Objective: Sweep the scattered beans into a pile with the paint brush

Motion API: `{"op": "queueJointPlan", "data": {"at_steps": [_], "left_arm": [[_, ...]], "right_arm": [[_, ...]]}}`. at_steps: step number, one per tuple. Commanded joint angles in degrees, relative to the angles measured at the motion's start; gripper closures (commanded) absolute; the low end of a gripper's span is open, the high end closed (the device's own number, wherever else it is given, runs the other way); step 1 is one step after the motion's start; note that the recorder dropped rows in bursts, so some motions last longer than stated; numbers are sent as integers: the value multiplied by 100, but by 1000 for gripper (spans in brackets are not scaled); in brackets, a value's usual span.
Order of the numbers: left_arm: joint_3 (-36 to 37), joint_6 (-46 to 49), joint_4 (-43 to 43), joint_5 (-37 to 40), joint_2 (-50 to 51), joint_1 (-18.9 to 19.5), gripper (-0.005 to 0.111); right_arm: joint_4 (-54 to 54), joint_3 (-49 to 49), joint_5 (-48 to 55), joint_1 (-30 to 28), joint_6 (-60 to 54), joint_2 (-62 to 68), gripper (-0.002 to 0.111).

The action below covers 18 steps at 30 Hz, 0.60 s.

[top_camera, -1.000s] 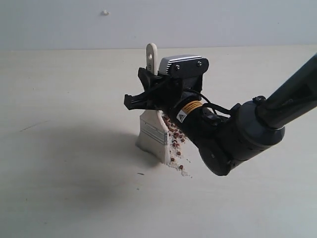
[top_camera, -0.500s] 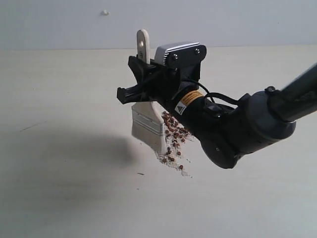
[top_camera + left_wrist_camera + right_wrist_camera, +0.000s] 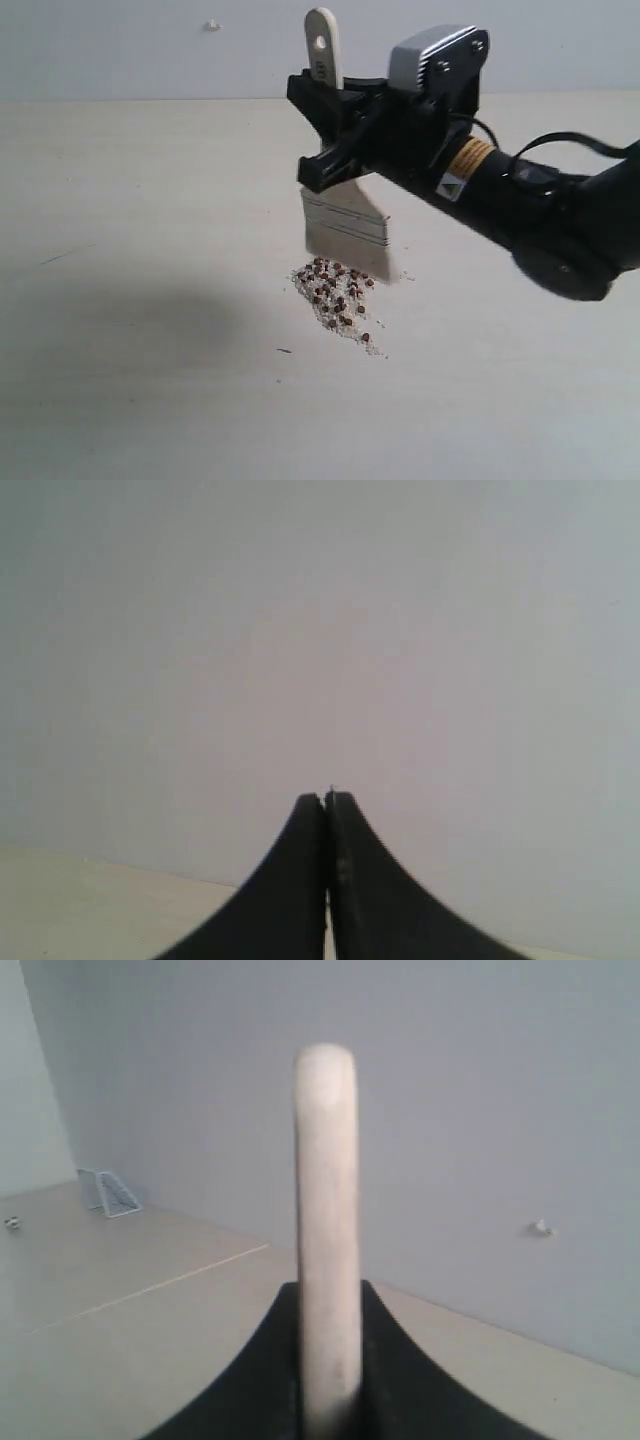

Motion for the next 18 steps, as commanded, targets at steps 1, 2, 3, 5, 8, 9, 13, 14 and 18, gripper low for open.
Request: {"op": "queueJointPlan", "data": {"at_steps": [1, 2, 3, 5, 8, 9, 13, 14, 18], "left_arm": [[34, 24, 21, 18, -30, 4, 107], [34, 24, 21, 18, -30, 4, 107], [34, 24, 21, 18, -30, 4, 107], [34, 24, 21, 18, -30, 4, 107], [34, 24, 21, 18, -30, 4, 107], [34, 24, 21, 18, -30, 4, 107], [34, 24, 21, 18, -30, 4, 107], [34, 24, 21, 18, -30, 4, 107], [34, 24, 21, 18, -30, 4, 107]], "right_arm": [[-2797, -55, -174, -1196, 1276, -228, 108], [-3443, -145, -174, -1464, 1561, -228, 108], [-3904, -241, -174, -1639, 1861, -218, 108], [-5247, -625, -174, -2076, 2587, -167, 108], [-6613, -1254, -174, -2203, 3288, 4, 108], [-6754, -1349, -174, -2203, 3426, 32, 108], [-7088, -1485, -174, -2190, 3668, 60, 108], [-7166, -1462, -174, -2171, 3712, 60, 108], [-7241, -1301, -174, -1888, 3528, 60, 108]]}}
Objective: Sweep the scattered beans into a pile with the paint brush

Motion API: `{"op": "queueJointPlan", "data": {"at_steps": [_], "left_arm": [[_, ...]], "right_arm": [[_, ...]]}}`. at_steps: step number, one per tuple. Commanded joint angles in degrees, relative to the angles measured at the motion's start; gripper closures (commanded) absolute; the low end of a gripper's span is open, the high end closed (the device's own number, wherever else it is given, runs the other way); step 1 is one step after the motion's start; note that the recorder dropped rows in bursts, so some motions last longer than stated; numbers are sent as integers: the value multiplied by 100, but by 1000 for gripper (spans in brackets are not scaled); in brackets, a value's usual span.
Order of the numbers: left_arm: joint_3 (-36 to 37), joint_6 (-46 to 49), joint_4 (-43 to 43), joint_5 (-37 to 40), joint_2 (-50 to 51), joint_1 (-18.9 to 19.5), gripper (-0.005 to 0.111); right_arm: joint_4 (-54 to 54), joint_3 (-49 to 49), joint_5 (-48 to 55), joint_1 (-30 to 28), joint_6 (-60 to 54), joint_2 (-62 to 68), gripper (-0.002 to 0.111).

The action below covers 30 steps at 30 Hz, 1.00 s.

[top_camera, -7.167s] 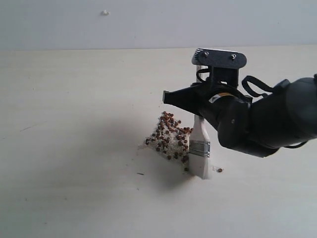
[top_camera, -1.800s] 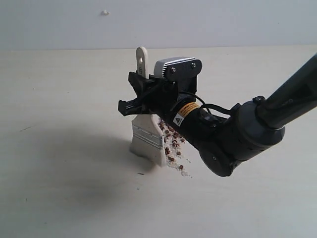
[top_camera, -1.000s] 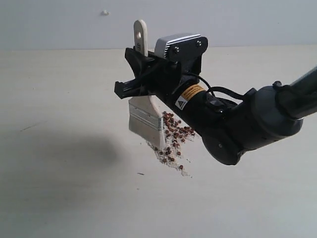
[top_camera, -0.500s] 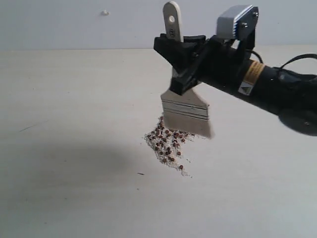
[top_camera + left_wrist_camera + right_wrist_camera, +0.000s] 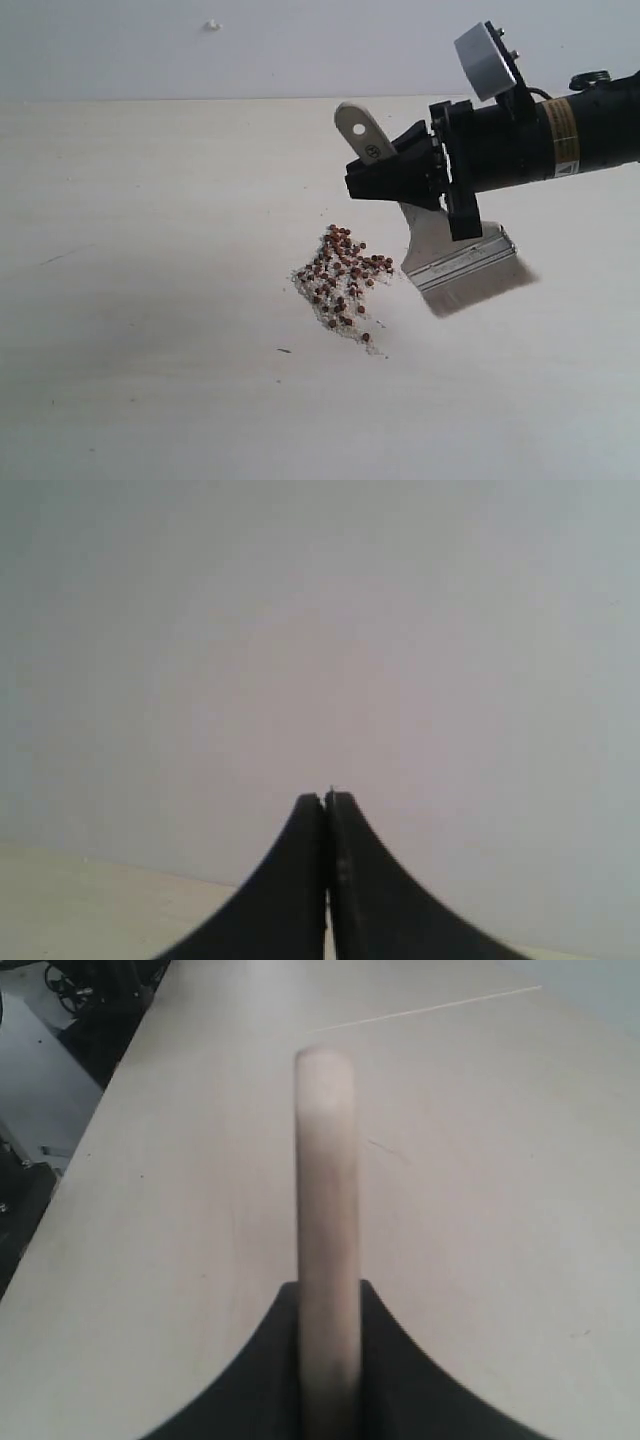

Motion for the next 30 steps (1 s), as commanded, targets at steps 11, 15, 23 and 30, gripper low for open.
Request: {"op": "queueJointPlan", "data": {"at_steps": [11, 15, 23, 30], "left_arm": [[34, 24, 21, 18, -30, 4, 107], [34, 24, 21, 18, -30, 4, 107], [34, 24, 21, 18, -30, 4, 107], [34, 24, 21, 18, -30, 4, 107]], "right_arm": [[244, 602, -97, 675, -913, 9, 108], [19, 602, -97, 742, -783, 45, 108], [389, 602, -97, 877, -1001, 438, 108], [712, 602, -97, 877, -1338, 623, 108]]}}
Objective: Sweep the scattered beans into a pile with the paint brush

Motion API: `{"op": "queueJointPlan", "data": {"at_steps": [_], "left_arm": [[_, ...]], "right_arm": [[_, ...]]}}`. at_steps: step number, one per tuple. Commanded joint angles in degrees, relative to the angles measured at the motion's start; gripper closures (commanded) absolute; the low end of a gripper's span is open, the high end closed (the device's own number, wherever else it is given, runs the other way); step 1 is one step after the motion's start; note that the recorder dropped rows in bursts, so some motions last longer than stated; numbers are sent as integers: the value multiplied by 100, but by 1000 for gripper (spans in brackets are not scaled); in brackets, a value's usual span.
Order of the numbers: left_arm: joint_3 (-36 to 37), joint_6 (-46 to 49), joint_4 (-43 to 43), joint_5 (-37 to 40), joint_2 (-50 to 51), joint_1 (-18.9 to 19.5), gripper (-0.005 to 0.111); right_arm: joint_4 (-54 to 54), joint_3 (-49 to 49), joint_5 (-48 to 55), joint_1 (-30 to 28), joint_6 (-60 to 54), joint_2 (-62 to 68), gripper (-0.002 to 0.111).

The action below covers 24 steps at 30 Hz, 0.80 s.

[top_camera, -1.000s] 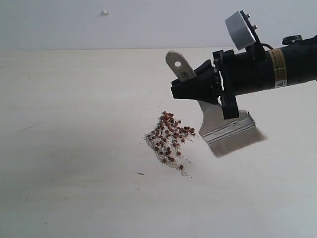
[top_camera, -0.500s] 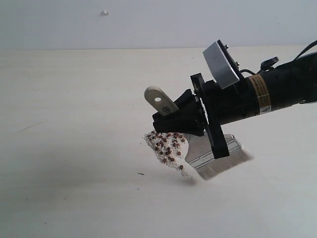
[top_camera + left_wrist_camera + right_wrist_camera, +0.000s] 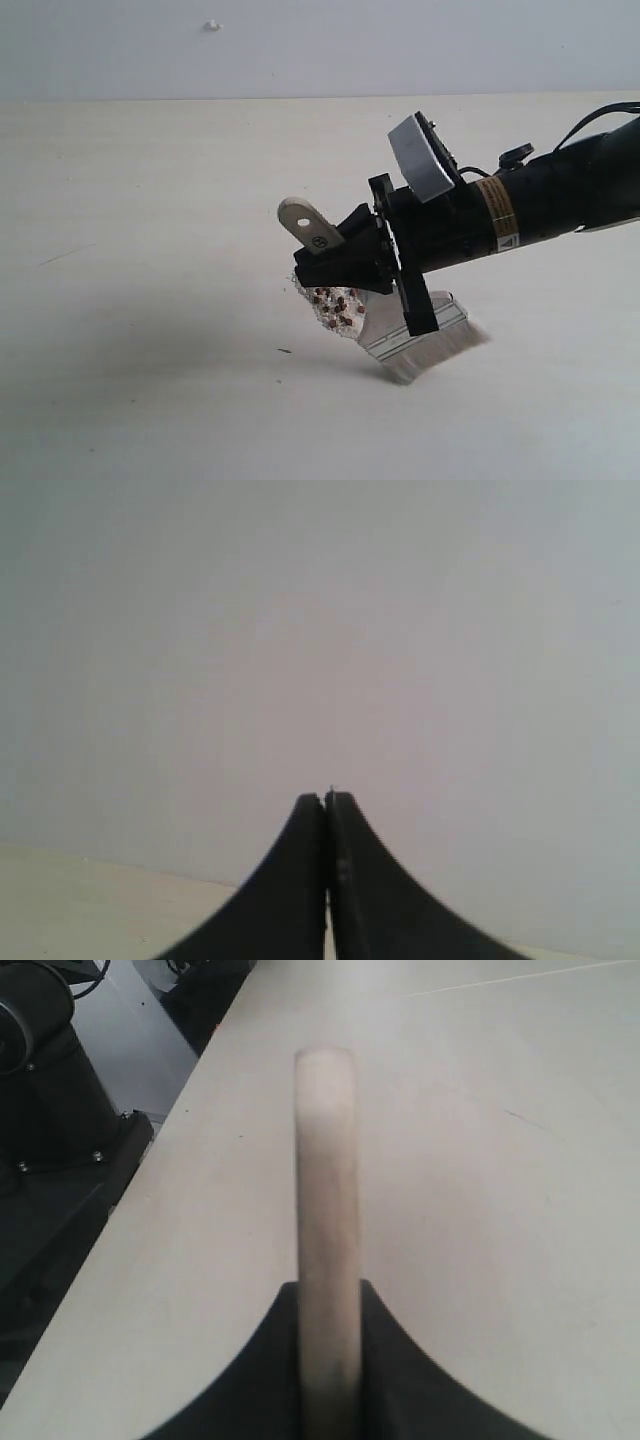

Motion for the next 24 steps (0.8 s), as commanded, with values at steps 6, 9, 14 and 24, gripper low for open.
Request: {"op": "queueJointPlan", "data": {"at_steps": [6, 9, 14, 24], "left_arm": [[34, 24, 21, 18, -30, 4, 107], [34, 24, 21, 18, -30, 4, 107], [34, 24, 21, 18, -30, 4, 107], [34, 24, 21, 18, -30, 4, 107]], "right_arm": [[360, -346, -61, 6, -224, 283, 108], [360, -575, -61, 6, -125, 492, 108], [495, -925, -61, 6, -85, 828, 108], [636, -1771, -61, 6, 253, 1196, 108]]}}
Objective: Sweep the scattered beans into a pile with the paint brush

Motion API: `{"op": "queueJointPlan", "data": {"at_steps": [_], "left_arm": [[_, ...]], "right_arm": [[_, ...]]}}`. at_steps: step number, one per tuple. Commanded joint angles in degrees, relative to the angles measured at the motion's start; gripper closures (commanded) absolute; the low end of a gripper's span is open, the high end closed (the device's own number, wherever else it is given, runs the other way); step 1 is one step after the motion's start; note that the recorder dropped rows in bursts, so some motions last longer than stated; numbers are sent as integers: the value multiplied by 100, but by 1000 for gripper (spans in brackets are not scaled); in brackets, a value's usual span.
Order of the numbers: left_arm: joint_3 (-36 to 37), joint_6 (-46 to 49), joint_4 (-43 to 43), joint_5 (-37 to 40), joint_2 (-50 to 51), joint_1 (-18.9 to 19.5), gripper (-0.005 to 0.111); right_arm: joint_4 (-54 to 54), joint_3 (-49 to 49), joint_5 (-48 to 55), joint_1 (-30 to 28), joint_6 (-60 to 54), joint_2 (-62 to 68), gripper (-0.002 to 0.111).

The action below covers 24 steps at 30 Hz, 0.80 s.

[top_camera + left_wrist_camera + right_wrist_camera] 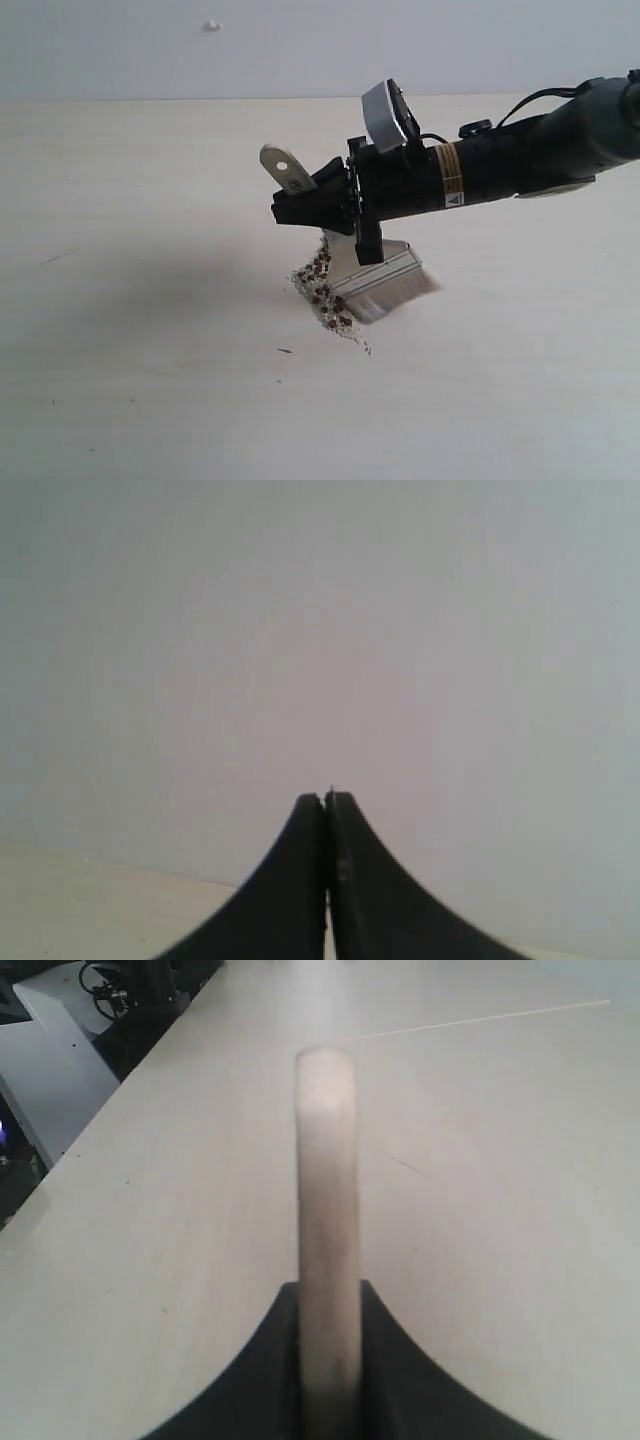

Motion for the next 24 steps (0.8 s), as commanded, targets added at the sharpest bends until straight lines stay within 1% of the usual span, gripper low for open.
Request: {"op": "queueJointPlan", "data": {"at_steps": [1, 3, 9, 14, 18, 22, 24], "left_arm": [[34, 24, 21, 18, -30, 4, 107], [34, 24, 21, 18, -30, 4, 107], [34, 24, 21, 18, -30, 4, 107], [34, 24, 21, 18, -30, 4, 107], [34, 24, 21, 18, -30, 4, 107], [34, 24, 21, 18, -30, 4, 107], [34, 24, 21, 18, -30, 4, 107]], "right_arm": [[90, -337, -50, 6, 250, 58, 108], [9, -423, -50, 6, 456, 58, 108], [-807, -621, -50, 6, 1218, 43, 108], [-1233, -605, -50, 6, 1231, -347, 108], [-1233, -605, -50, 6, 1423, -750, 108], [-1462, -581, -50, 6, 1718, -1037, 108], [-1395, -218, -50, 6, 1601, -1223, 108]]}}
